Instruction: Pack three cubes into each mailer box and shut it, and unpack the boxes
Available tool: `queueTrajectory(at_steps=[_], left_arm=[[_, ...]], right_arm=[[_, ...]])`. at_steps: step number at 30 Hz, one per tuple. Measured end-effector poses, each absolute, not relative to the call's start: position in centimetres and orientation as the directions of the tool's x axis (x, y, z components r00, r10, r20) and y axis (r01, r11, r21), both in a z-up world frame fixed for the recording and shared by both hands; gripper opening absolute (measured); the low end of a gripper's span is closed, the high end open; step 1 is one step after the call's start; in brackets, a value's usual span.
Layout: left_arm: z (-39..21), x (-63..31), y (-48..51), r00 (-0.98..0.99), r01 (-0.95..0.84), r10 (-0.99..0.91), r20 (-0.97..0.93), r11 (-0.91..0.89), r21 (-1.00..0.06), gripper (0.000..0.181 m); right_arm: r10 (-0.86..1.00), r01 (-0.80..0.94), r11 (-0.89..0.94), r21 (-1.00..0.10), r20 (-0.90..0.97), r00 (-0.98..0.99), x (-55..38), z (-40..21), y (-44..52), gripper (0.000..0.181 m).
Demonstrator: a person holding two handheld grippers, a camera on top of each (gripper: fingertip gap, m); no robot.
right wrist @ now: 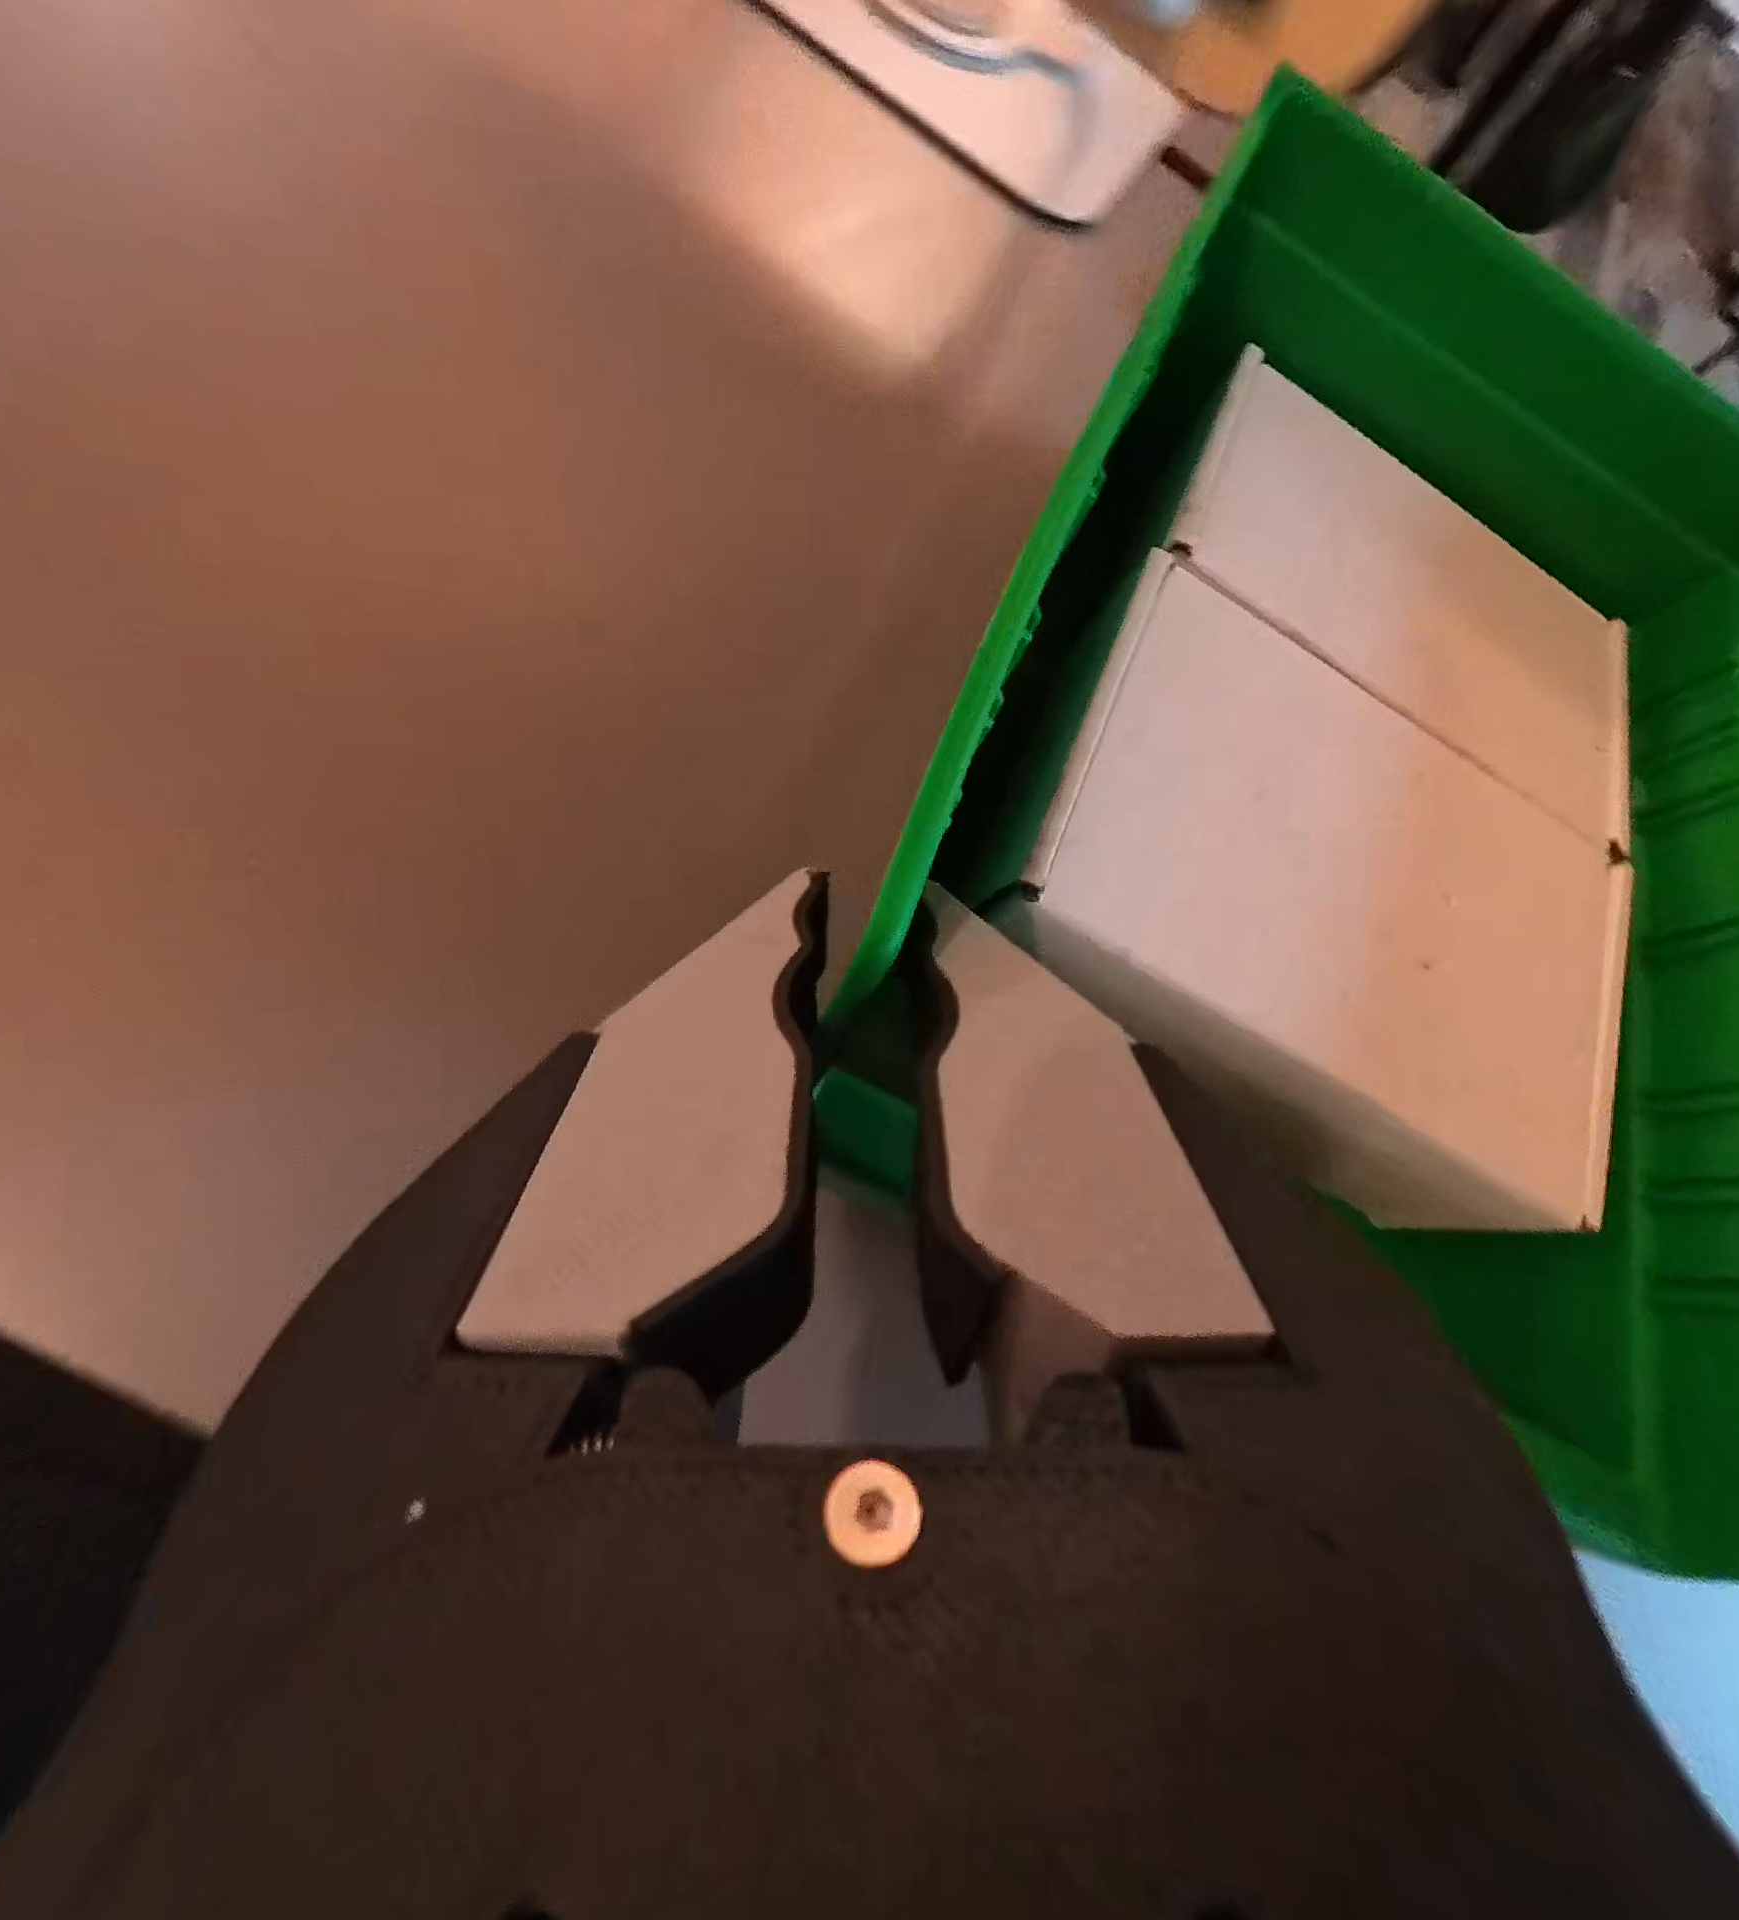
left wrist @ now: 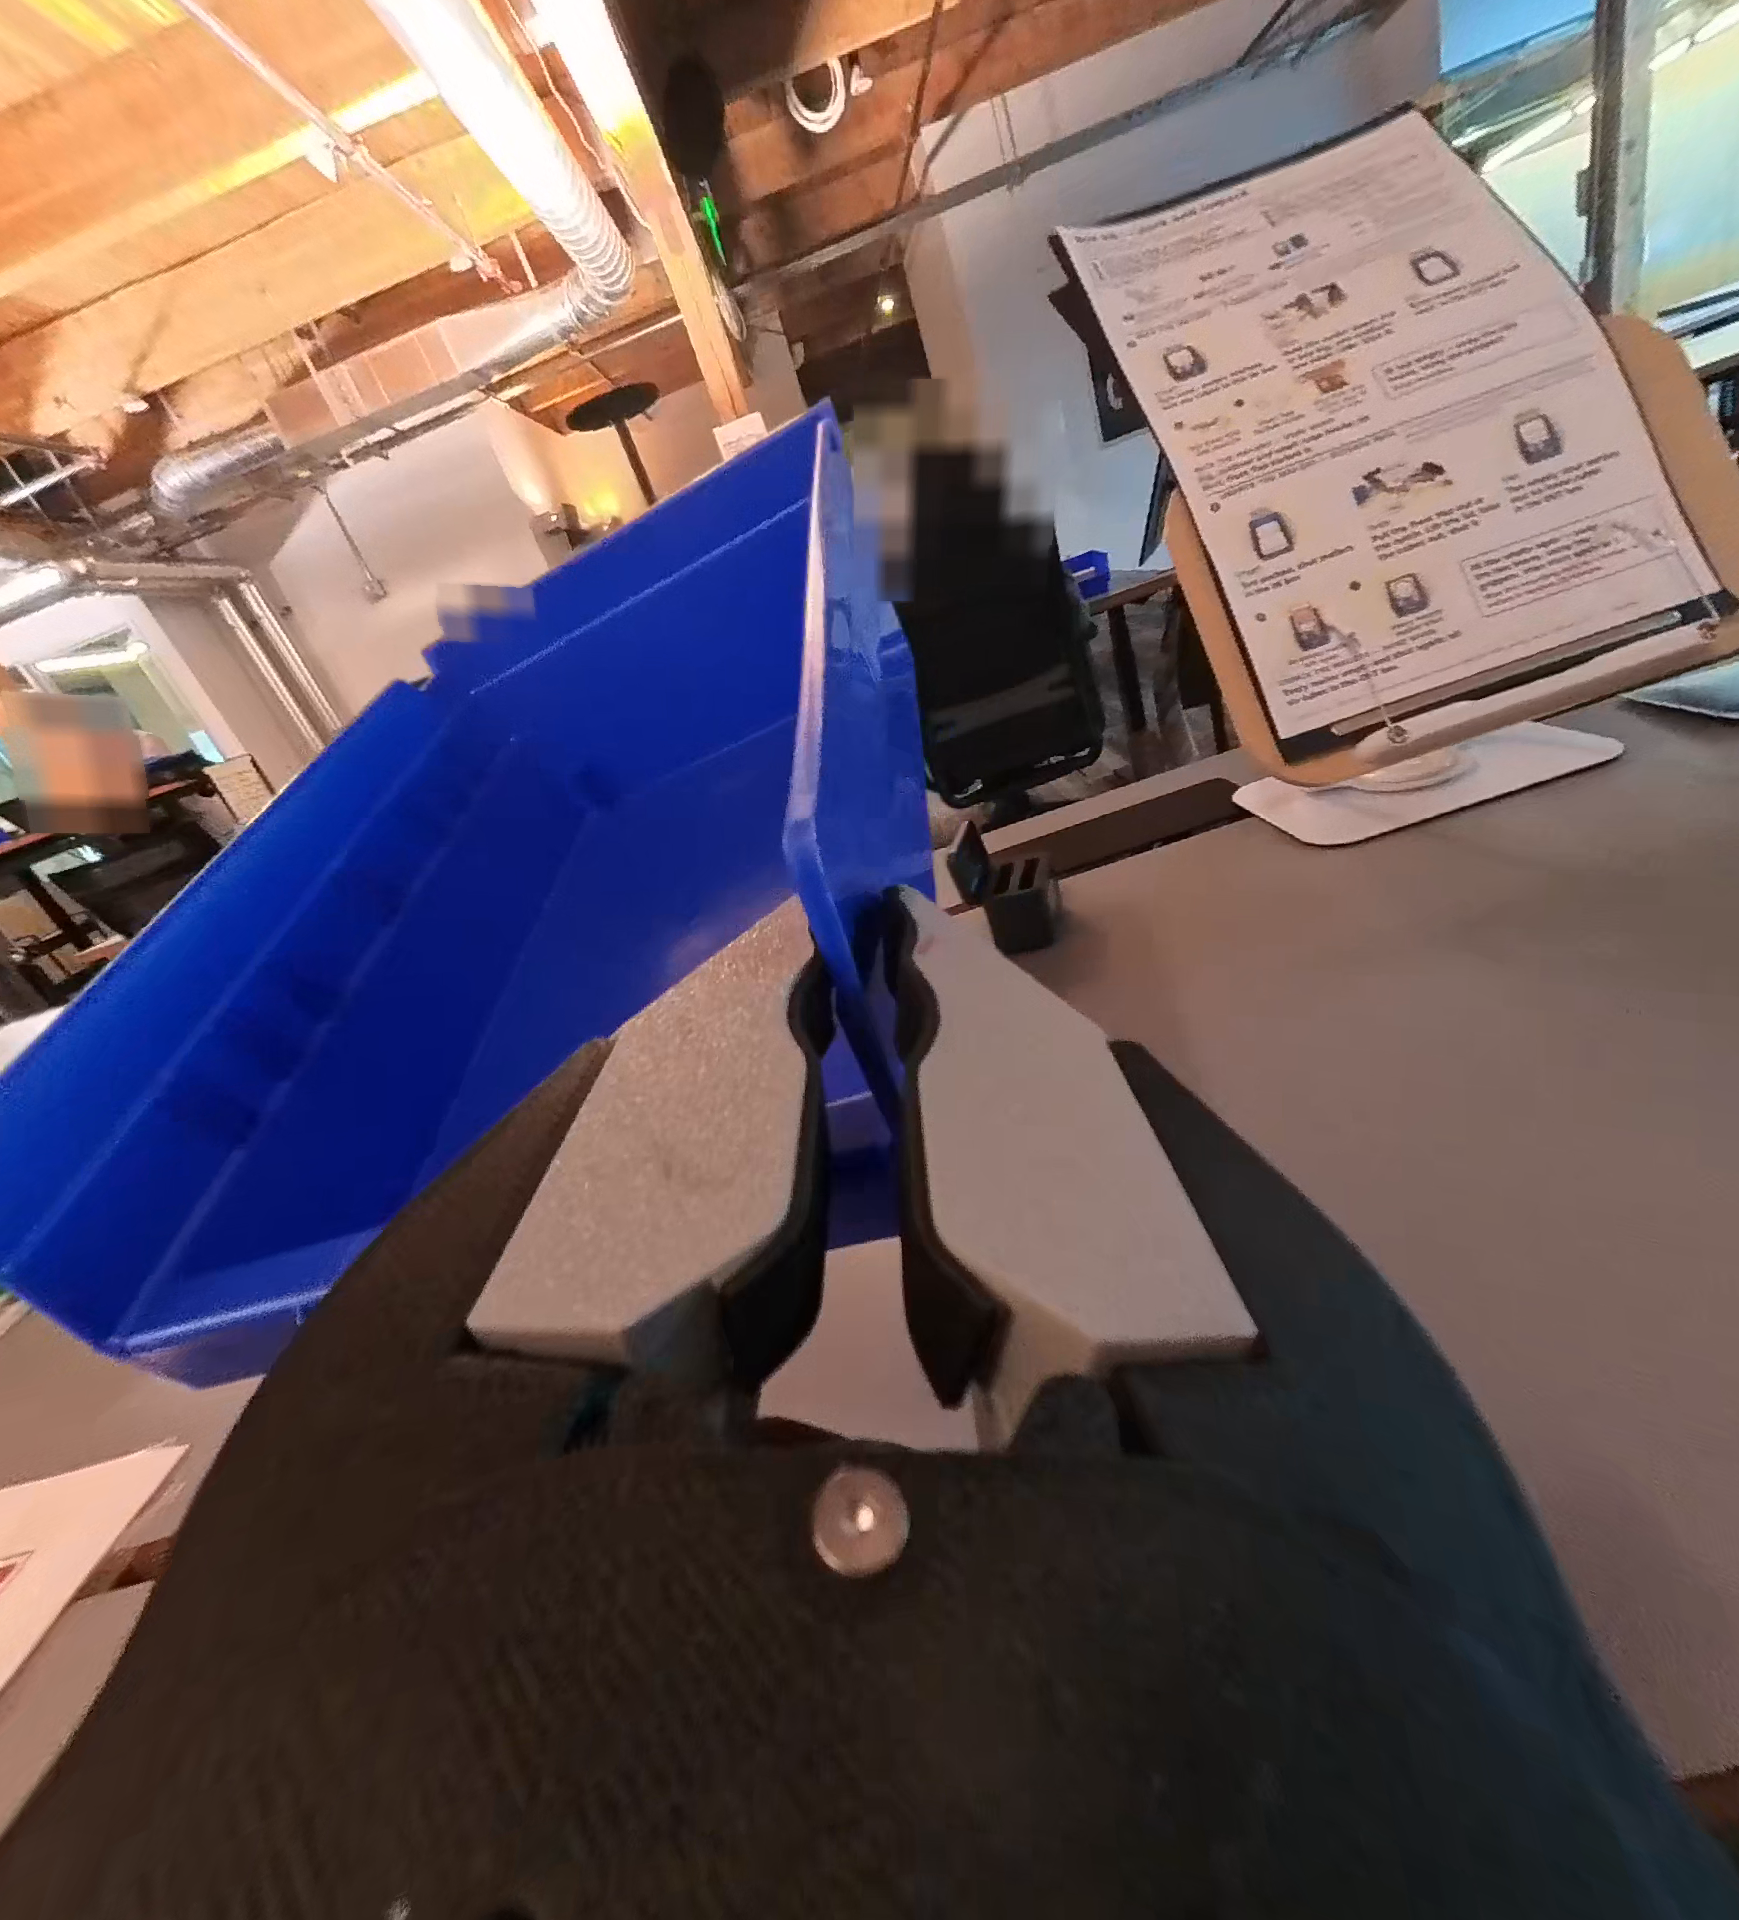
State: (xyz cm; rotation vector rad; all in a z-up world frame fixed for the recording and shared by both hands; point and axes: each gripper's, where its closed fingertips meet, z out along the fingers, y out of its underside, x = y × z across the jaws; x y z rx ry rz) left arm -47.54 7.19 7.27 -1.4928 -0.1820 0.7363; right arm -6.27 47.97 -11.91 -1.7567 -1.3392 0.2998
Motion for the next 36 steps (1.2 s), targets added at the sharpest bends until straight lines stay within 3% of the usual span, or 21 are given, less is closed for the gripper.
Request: queueTrajectory(at_steps=[6, 12, 17, 19, 23, 28, 36], left_arm=[[8.5, -46.3, 6.5, 0.798, -0.352, 0.511, -0.320, -0.036, -0.935, 0.004], [9.7, -45.7, 5.0, 0.807, -0.340, 0.516, -0.286, 0.011, -0.940, 0.004], [10.2, -46.0, 4.1, 0.777, -0.365, 0.555, -0.297, 0.014, -0.931, 0.004], [10.2, -46.1, 3.8, 0.766, -0.374, 0.566, -0.305, 0.005, -0.928, 0.005], [10.0, -45.8, 3.5, 0.758, -0.383, 0.567, -0.323, -0.014, -0.924, 0.005], [10.1, -43.5, 5.1, 0.765, -0.416, 0.526, -0.372, -0.037, -0.909, 0.004], [8.8, -31.3, 13.5, 0.810, -0.543, 0.256, -0.527, -0.014, -0.840, 0.004]], right_arm=[[0.924, 0.699, 0.132, -0.703, 0.343, 0.170, -16.3, -12.0, 37.1, 0.017], [0.963, 0.631, 0.188, -0.753, 0.269, 0.034, -28.6, -11.9, 26.2, 0.017], [0.976, 0.536, 0.214, -0.817, 0.157, -0.152, -39.5, -11.4, 15.3, 0.045], [0.968, 0.517, 0.241, -0.822, 0.167, -0.185, -41.5, -10.2, 12.7, 0.046], [0.941, 0.384, 0.305, -0.871, 0.212, -0.264, -39.5, -6.4, 10.9, 0.050], [0.939, 0.356, 0.316, -0.879, 0.237, -0.249, -32.1, -4.8, 16.8, 0.048], [0.918, 0.518, 0.366, -0.773, 0.391, -0.064, -16.1, -4.0, 32.8, 0.039]])
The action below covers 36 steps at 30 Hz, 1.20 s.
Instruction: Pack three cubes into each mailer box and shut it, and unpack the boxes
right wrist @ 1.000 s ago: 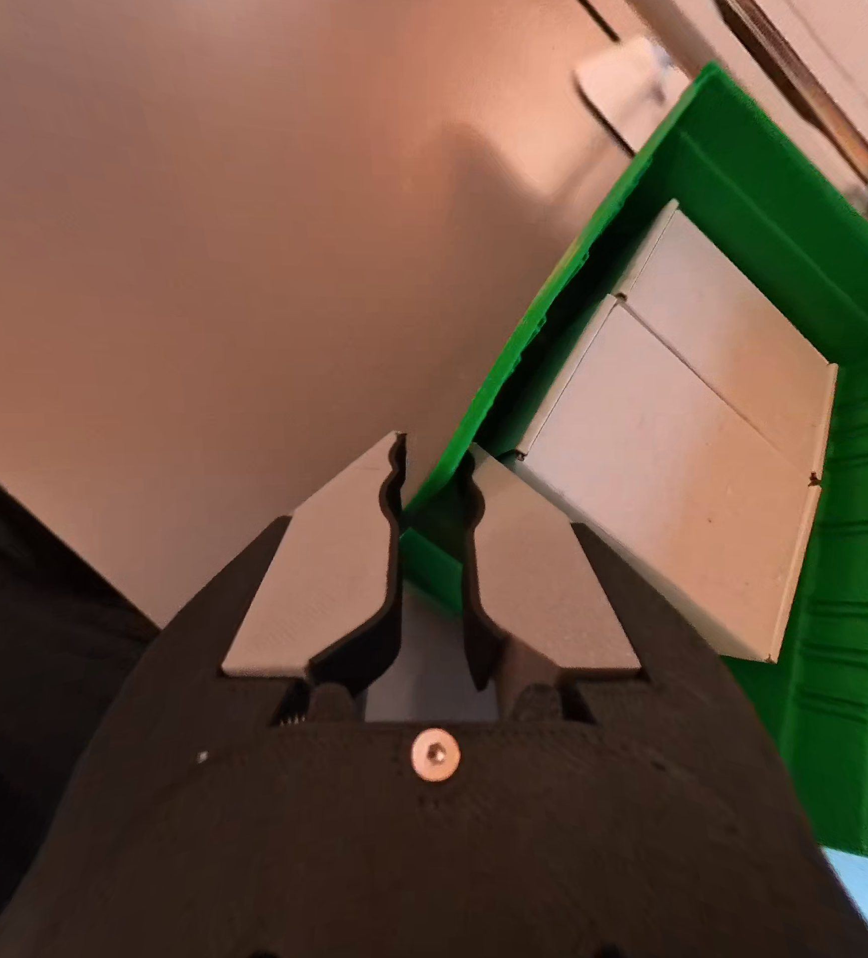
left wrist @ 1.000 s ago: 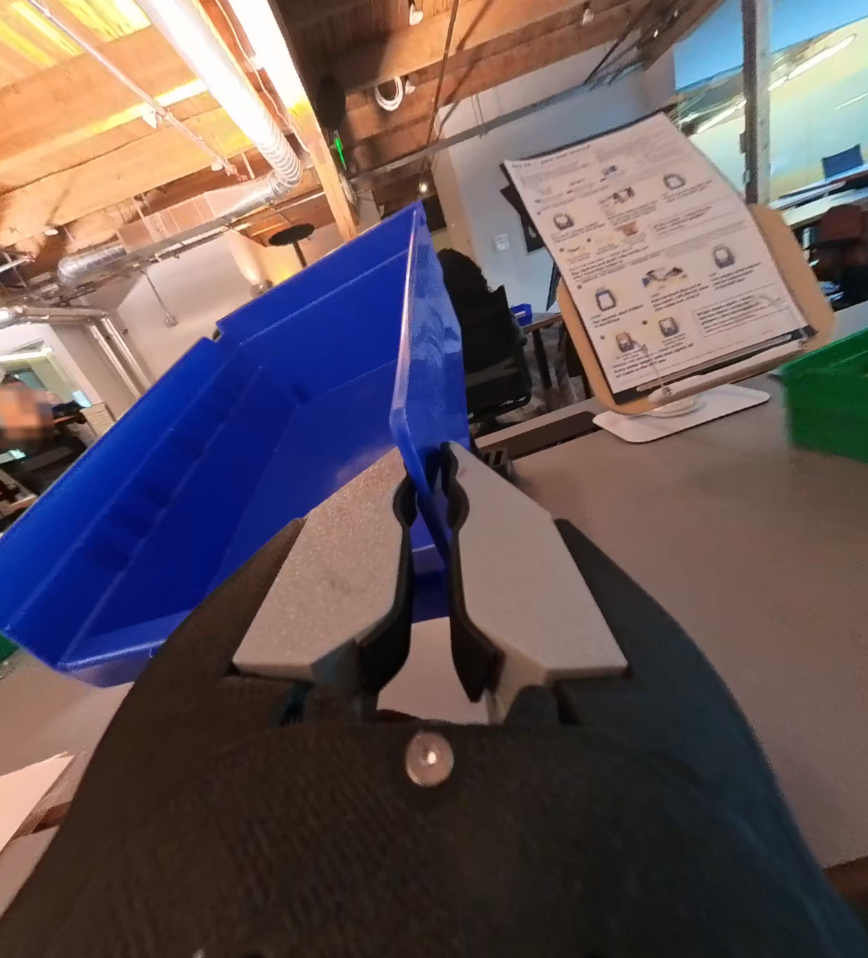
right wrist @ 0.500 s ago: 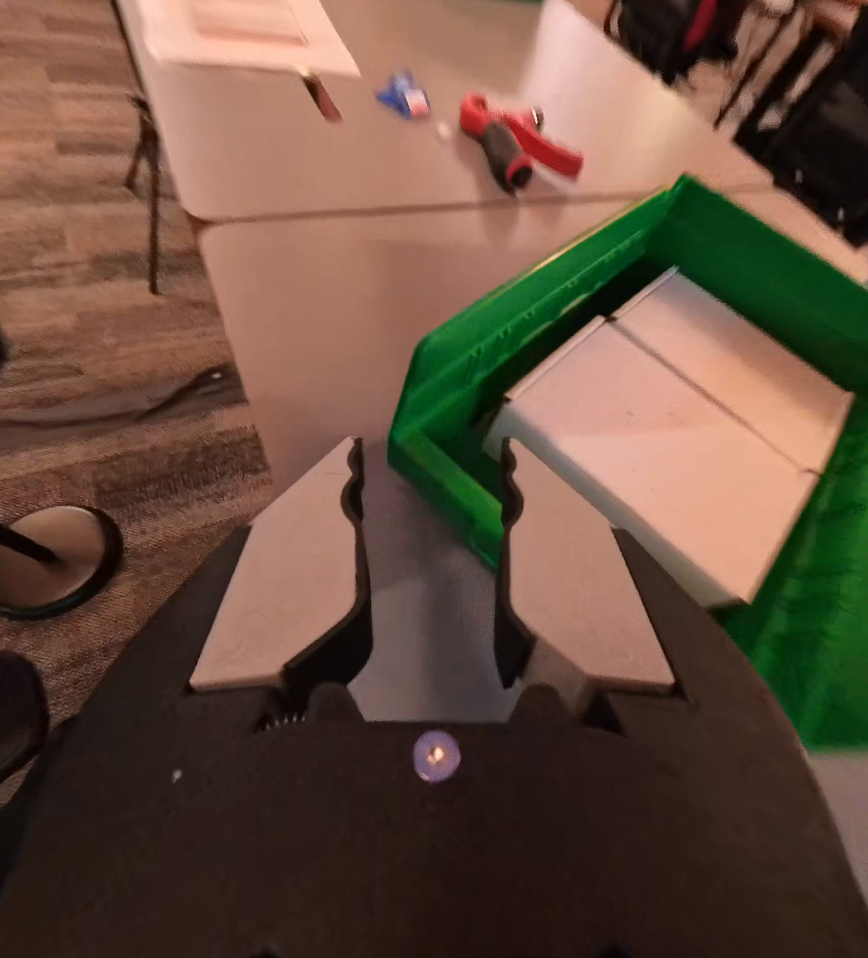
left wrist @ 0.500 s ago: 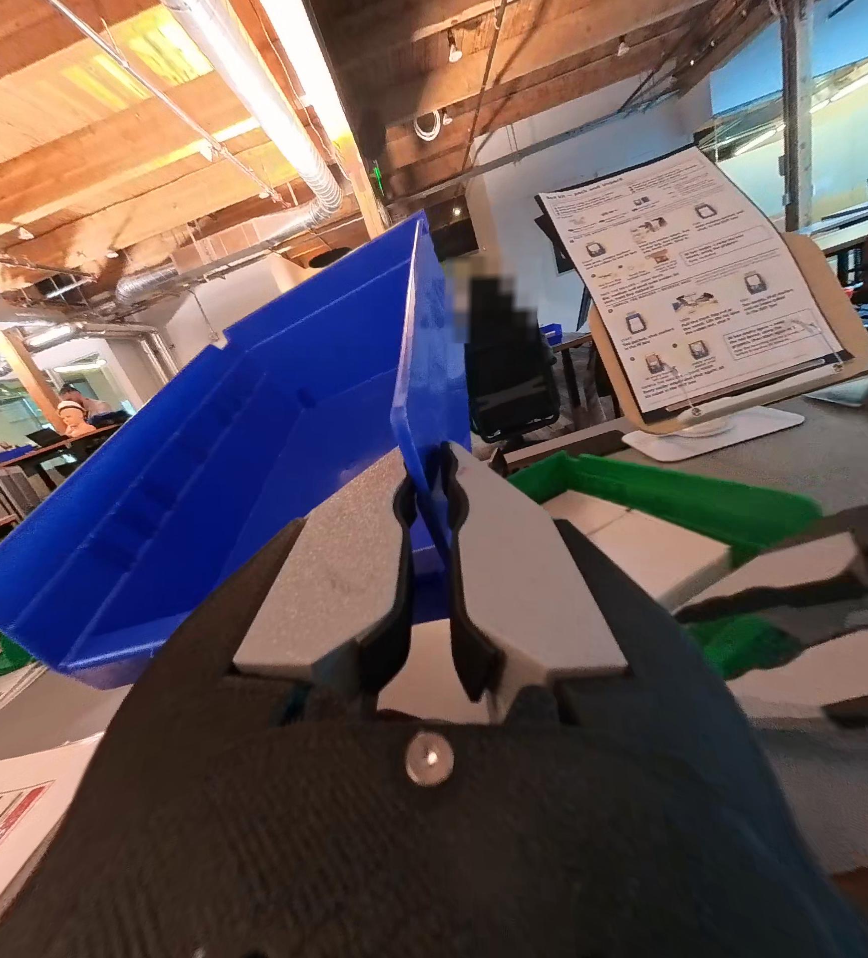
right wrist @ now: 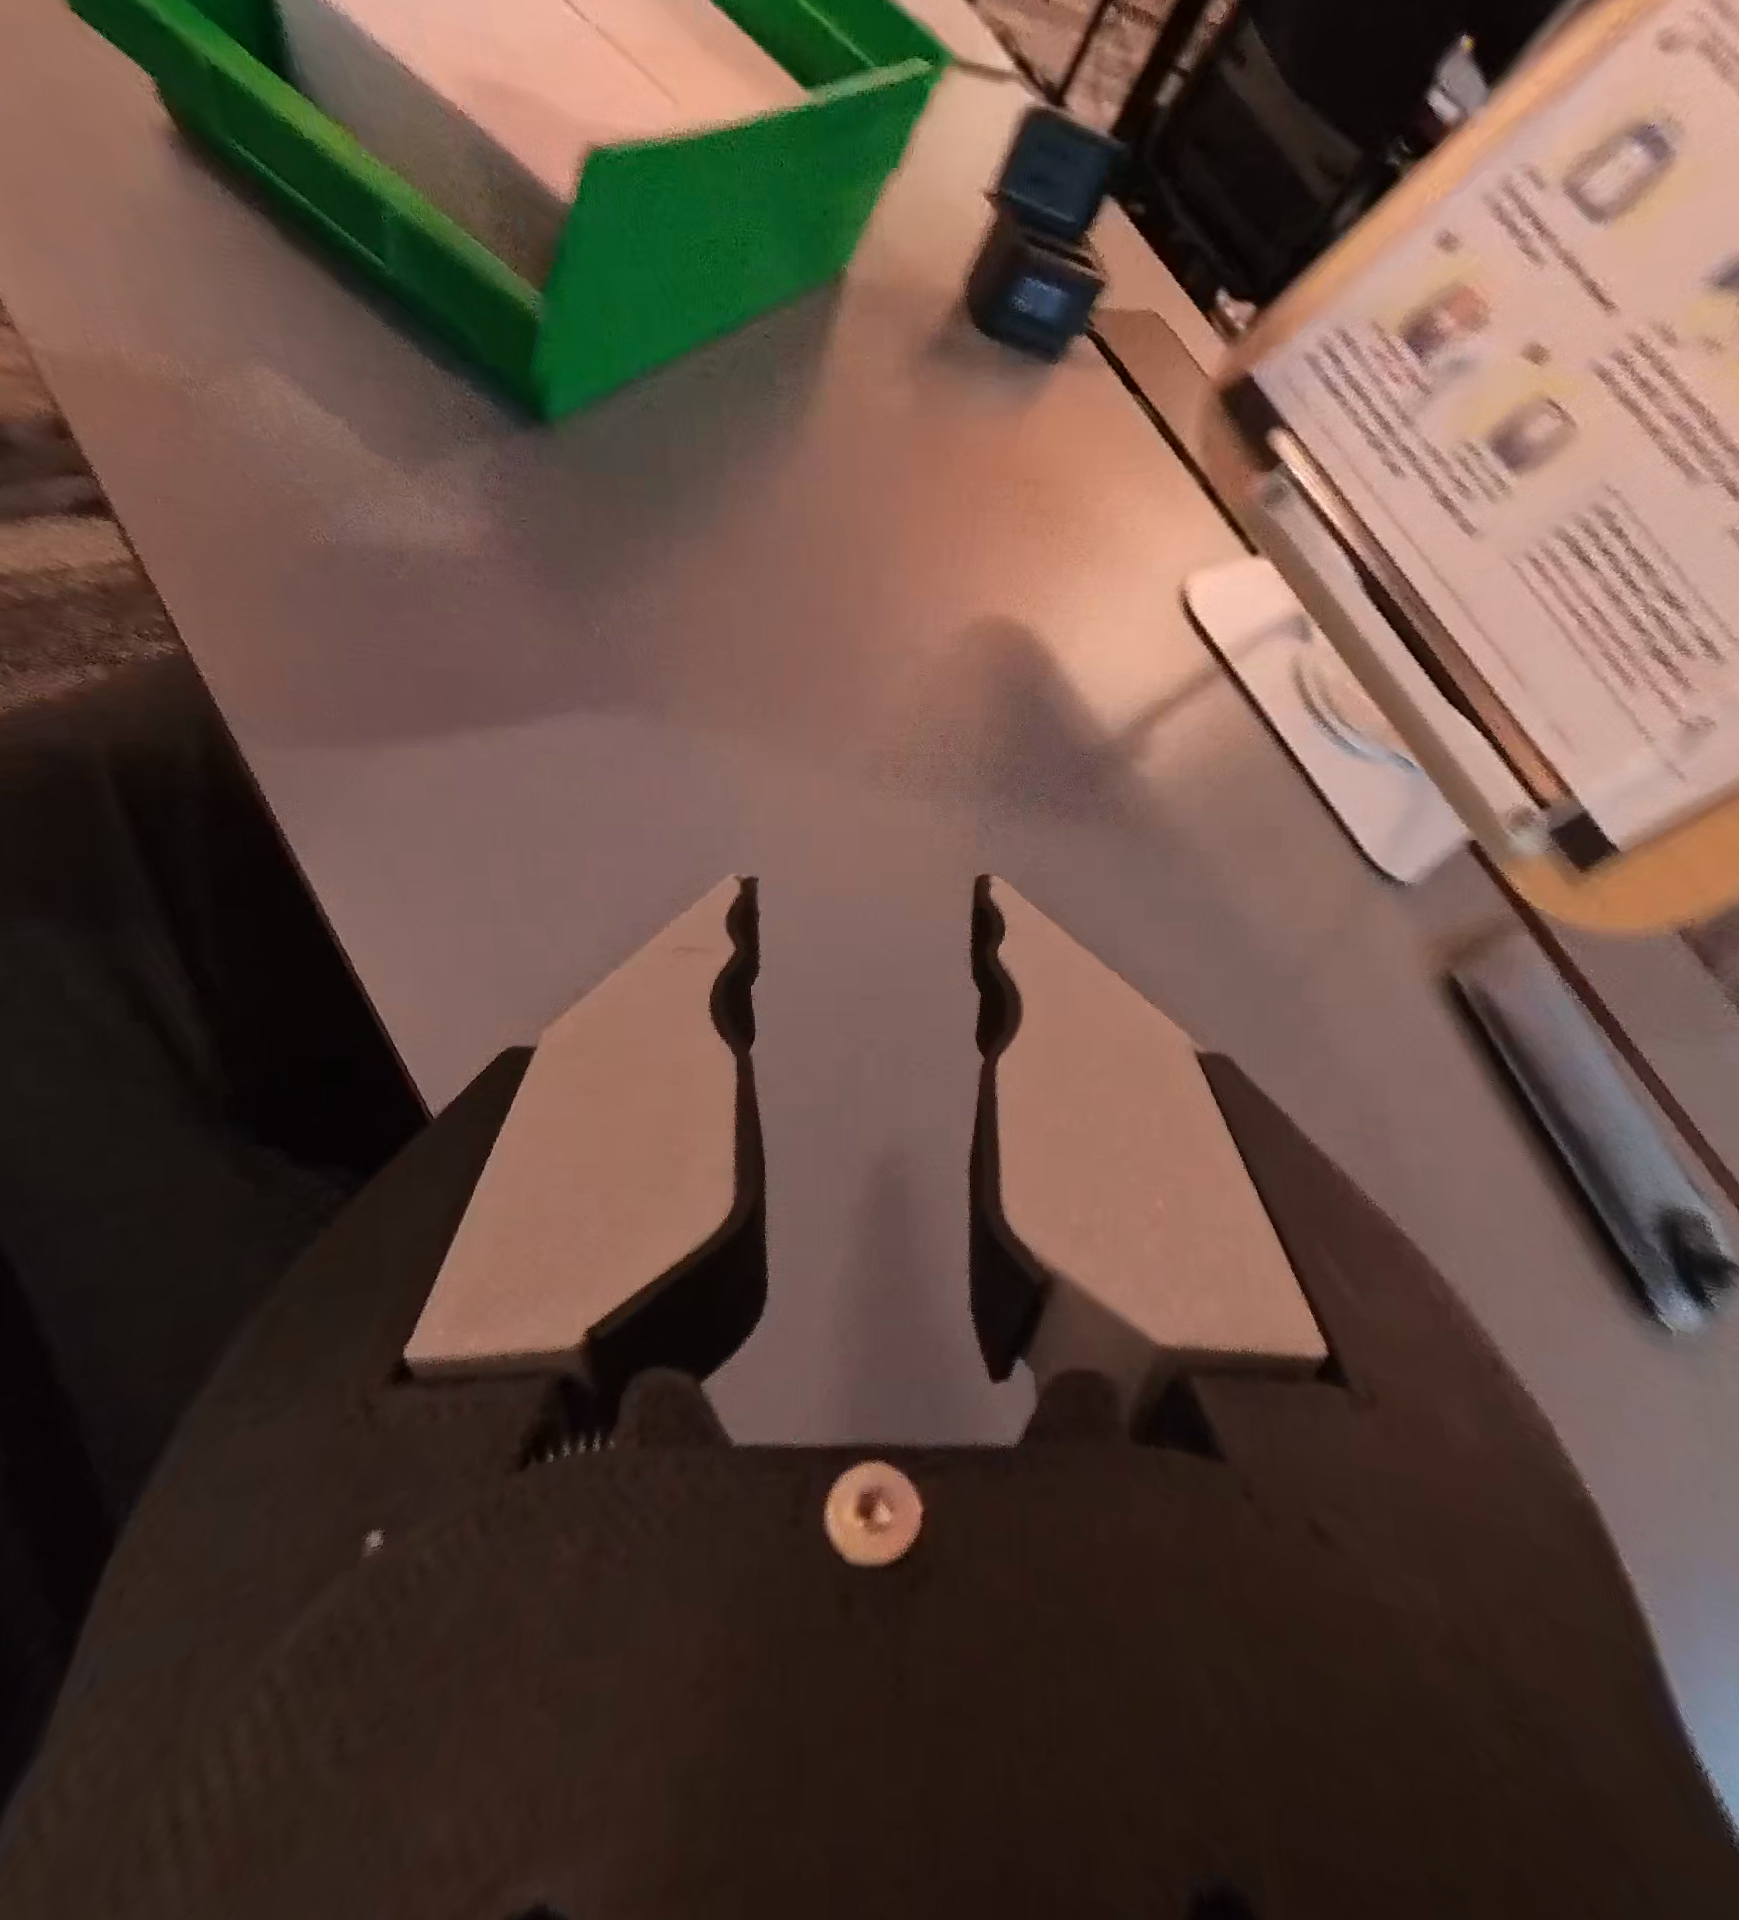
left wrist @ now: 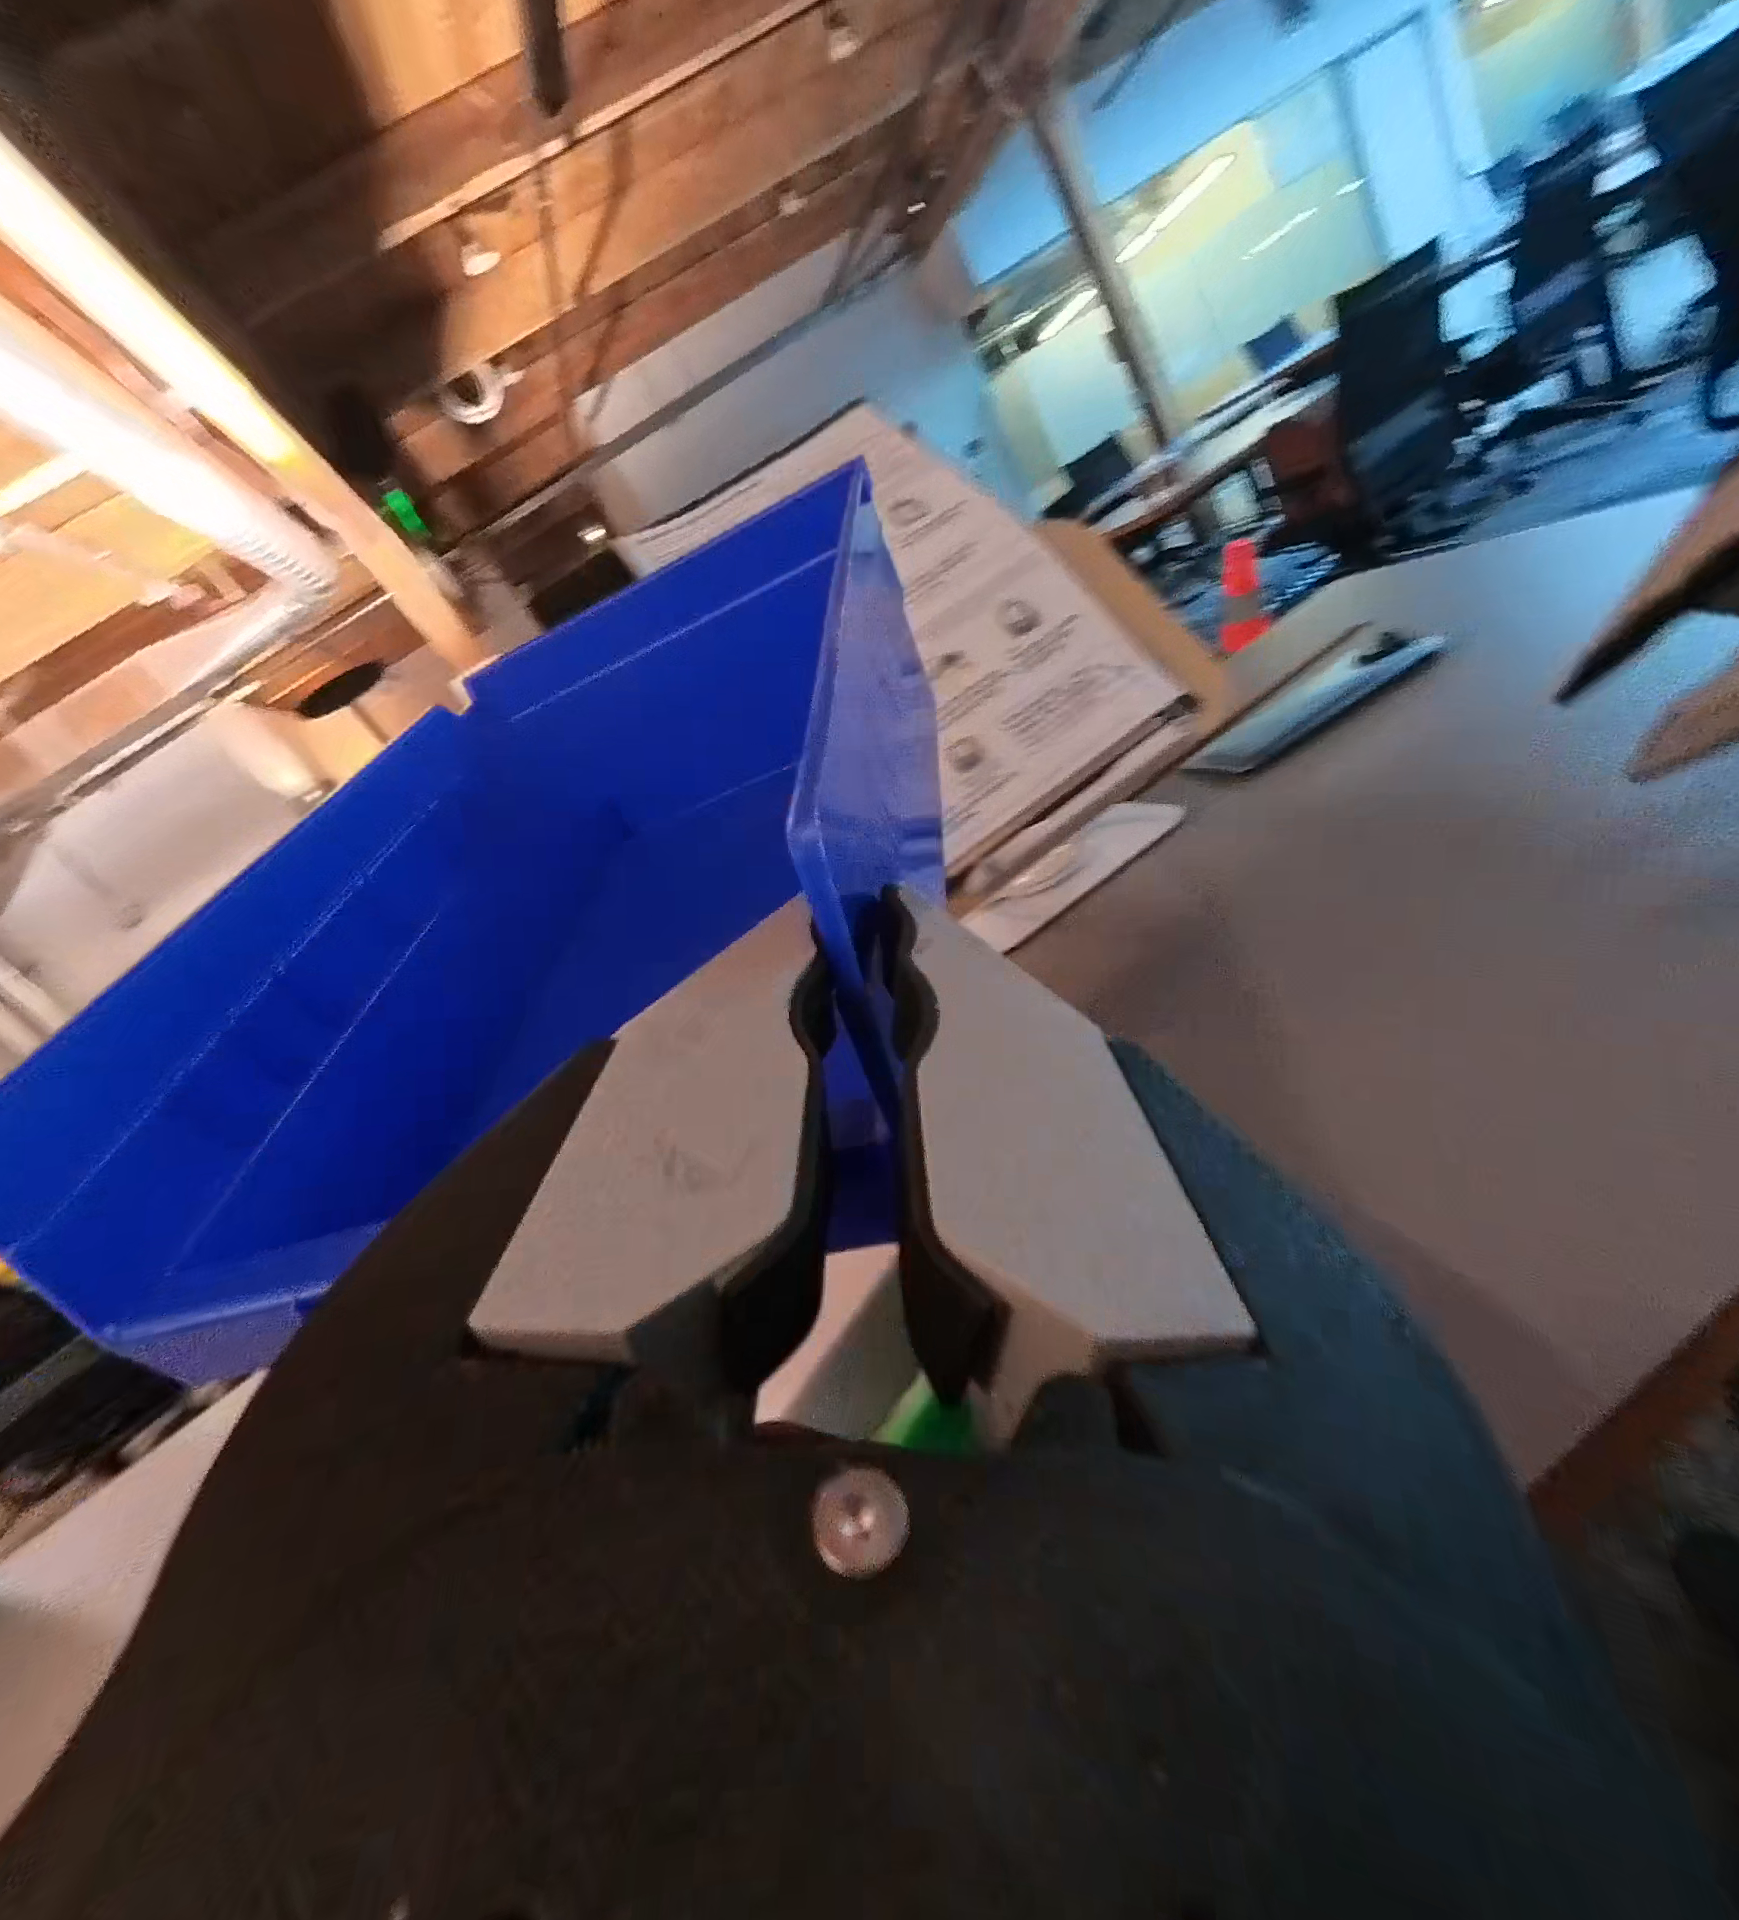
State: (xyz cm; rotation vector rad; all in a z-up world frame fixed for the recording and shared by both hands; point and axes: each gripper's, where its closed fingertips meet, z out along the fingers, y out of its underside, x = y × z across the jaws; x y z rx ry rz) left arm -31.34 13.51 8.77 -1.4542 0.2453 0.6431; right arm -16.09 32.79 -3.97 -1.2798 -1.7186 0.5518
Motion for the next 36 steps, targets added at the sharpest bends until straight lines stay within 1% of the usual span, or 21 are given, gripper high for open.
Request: queueTrajectory(at_steps=[1, 2, 5, 7, 9, 12, 15, 17, 20, 23, 25, 27, 29, 32, 36], left_arm=[[8.4, -29.5, 14.8, 0.820, -0.544, 0.212, -0.531, 0.002, -0.839, 0.004], [8.0, -27.6, 16.2, 0.829, -0.543, 0.174, -0.532, 0.021, -0.840, 0.004], [5.9, -22.2, 20.4, 0.860, -0.510, 0.055, -0.507, 0.070, -0.858, 0.004], [3.6, -18.8, 23.3, 0.878, -0.477, -0.018, -0.479, 0.073, -0.876, 0.004], [0.8, -16.0, 26.3, 0.875, -0.473, -0.092, -0.475, 0.039, -0.880, 0.004], [-3.5, -12.7, 30.0, 0.872, -0.462, -0.200, -0.446, -0.036, -0.886, 0.005], [-6.8, -10.4, 32.3, 0.870, -0.445, -0.275, -0.408, -0.087, -0.891, 0.005], [-7.5, -9.3, 33.3, 0.861, -0.466, -0.259, -0.437, -0.061, -0.883, 0.006], [-9.0, -7.6, 34.4, 0.867, -0.438, -0.310, -0.390, -0.104, -0.893, 0.005], [-9.8, -6.9, 34.2, 0.881, -0.391, -0.345, -0.324, -0.145, -0.909, 0.009], [-9.2, -6.6, 33.3, 0.883, -0.336, -0.388, -0.264, -0.128, -0.933, 0.021], [-8.0, -6.6, 32.2, 0.877, -0.280, -0.433, -0.209, -0.107, -0.954, 0.026], [-7.0, -7.3, 31.6, 0.879, -0.258, -0.439, -0.184, -0.115, -0.959, 0.031], [-5.6, -8.6, 30.9, 0.892, -0.236, -0.420, -0.169, -0.114, -0.965, 0.033], [-3.3, -10.7, 30.6, 0.911, -0.227, -0.368, -0.187, -0.068, -0.971, 0.033]], right_arm=[[0.915, 0.529, 0.360, -0.768, 0.400, -0.043, -14.3, -3.2, 34.2, 0.043], [0.908, 0.536, 0.353, -0.767, 0.419, 0.000, -12.7, -2.2, 35.7, 0.043], [0.866, 0.492, 0.308, -0.814, 0.454, 0.209, -8.4, 1.9, 40.3, 0.030], [0.870, 0.426, 0.299, -0.854, 0.427, 0.245, -6.5, 3.6, 41.2, 0.027], [0.879, 0.350, 0.288, -0.891, 0.391, 0.273, -5.2, 4.9, 41.7, 0.019], [0.867, 0.348, 0.288, -0.892, 0.397, 0.301, -3.8, 5.4, 42.3, 0.016], [0.863, 0.363, 0.318, -0.876, 0.426, 0.272, -3.6, 5.2, 41.7, 0.014], [0.871, 0.370, 0.326, -0.870, 0.429, 0.240, -4.2, 4.8, 41.0, 0.014], [0.885, 0.384, 0.331, -0.862, 0.425, 0.191, -5.5, 4.0, 40.1, 0.014], [0.876, 0.432, 0.354, -0.830, 0.456, 0.159, -6.7, 2.9, 39.3, 0.015], [0.876, 0.450, 0.384, -0.807, 0.473, 0.101, -7.6, 2.1, 38.0, 0.015], [0.875, 0.463, 0.414, -0.784, 0.483, 0.035, -8.5, 1.2, 36.7, 0.015], [0.873, 0.483, 0.429, -0.763, 0.487, -0.006, -9.2, 0.2, 35.8, 0.016], [0.873, 0.518, 0.438, -0.734, 0.485, -0.051, -10.2, -1.3, 34.7, 0.018], [0.879, 0.570, 0.432, -0.699, 0.467, -0.095, -11.0, -3.8, 33.3, 0.027]])
